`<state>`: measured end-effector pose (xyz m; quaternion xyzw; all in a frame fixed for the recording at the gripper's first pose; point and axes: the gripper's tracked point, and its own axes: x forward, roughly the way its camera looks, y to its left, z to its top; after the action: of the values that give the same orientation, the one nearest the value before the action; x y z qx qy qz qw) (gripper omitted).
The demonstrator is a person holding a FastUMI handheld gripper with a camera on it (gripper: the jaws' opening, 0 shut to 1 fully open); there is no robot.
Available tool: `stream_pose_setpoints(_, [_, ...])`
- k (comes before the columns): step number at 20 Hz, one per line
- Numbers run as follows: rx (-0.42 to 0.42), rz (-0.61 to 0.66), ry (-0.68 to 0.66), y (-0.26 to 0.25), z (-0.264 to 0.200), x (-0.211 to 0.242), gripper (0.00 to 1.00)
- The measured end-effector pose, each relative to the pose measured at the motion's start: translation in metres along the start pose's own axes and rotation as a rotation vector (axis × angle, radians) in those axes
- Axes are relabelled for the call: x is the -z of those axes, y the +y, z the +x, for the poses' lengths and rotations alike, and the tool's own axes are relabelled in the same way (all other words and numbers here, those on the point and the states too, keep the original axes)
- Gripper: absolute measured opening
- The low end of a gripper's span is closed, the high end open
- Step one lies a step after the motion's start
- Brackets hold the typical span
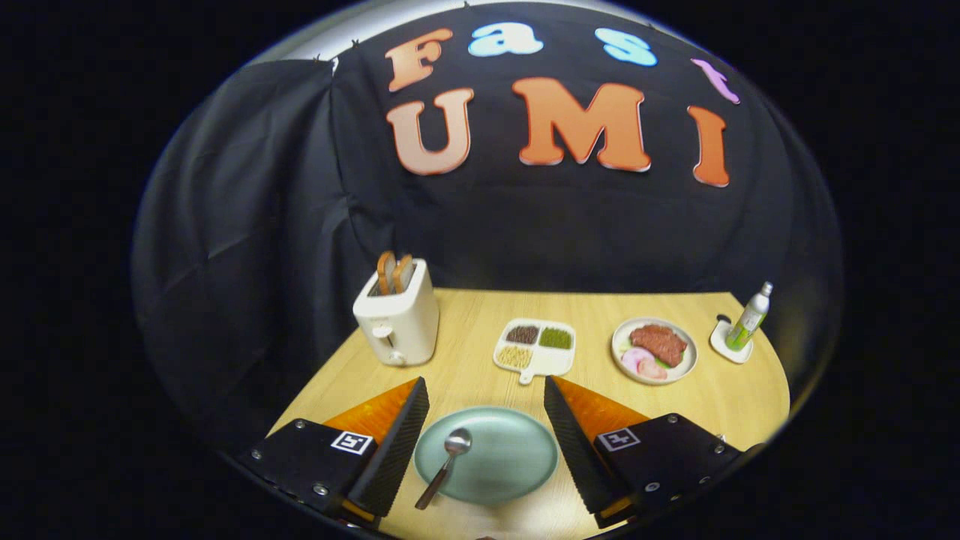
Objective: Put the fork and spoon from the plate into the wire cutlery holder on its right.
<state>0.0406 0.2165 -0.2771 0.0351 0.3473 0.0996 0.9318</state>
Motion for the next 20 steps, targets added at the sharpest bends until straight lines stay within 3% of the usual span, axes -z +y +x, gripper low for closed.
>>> stream_pose_setpoints(11, [-0.035, -0.022, 0.445, 0.031, 0.052, 0.112, 0.92])
stream_pose_setpoints(20, [-0.013, -0.046, 0.695, 0.039, 0.068, 0.176, 0.8])
